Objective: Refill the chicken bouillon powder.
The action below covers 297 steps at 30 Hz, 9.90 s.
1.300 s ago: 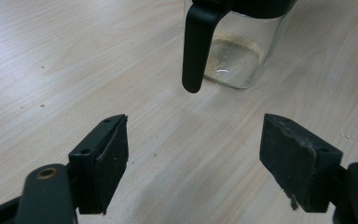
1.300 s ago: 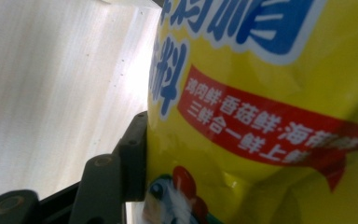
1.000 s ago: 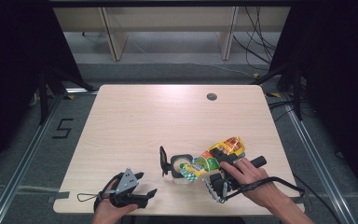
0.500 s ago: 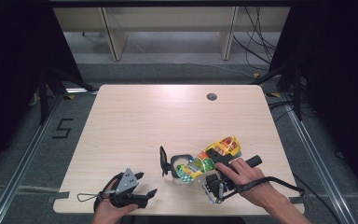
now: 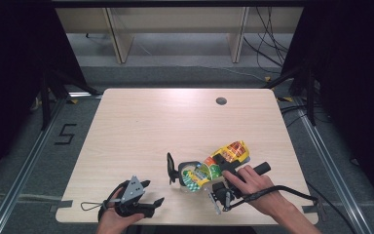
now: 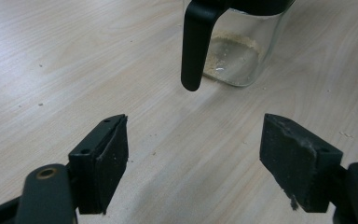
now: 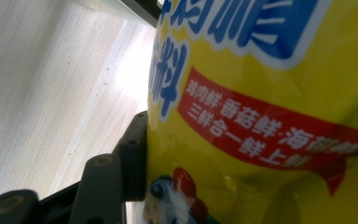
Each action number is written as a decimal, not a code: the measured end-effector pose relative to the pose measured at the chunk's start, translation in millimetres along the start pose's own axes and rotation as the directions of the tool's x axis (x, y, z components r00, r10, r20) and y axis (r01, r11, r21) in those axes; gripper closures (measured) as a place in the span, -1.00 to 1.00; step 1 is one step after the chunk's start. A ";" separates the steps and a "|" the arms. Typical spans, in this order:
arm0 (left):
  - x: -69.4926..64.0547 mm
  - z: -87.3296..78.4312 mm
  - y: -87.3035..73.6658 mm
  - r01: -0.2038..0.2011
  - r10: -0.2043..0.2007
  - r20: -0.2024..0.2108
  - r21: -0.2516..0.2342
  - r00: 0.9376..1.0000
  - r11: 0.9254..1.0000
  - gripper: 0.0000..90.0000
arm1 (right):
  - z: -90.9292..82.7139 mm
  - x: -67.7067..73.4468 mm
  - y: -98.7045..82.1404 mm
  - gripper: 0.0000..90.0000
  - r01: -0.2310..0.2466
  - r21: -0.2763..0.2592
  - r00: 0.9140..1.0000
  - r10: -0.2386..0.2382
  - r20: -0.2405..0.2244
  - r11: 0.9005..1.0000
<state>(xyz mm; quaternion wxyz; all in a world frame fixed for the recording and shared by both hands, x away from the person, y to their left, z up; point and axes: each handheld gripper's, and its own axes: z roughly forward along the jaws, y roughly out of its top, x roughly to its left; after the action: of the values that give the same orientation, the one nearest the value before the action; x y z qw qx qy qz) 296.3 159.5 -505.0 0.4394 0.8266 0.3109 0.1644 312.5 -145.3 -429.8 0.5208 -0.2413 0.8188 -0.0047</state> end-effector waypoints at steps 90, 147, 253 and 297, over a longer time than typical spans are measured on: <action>-0.7 0.8 -0.8 0.012 -0.012 -0.002 0.006 1.000 1.000 -0.48 | -8.7 1.8 7.6 0.11 0.161 0.035 0.984 -0.163 0.076 0.986; -0.5 0.8 -0.2 0.008 -0.008 0.000 -0.006 1.000 1.000 -0.48 | -10.1 3.3 5.3 0.14 0.172 0.038 0.982 -0.175 0.078 0.984; -2.5 -6.3 0.6 -0.007 0.007 -0.005 -0.011 1.000 1.000 -0.48 | -10.6 -0.1 14.4 0.15 0.256 0.079 0.958 -0.264 0.116 0.963; -5.1 -4.6 -0.8 -0.003 0.003 -0.008 -0.001 1.000 1.000 -0.48 | -12.0 1.0 15.2 0.15 0.249 0.073 0.960 -0.256 0.116 0.966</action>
<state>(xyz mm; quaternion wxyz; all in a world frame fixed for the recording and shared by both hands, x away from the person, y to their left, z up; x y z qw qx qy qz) 289.7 159.4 -503.1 0.4383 0.8263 0.3112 0.1683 295.9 -135.2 -429.1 0.5727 -0.3287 0.7467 -0.0796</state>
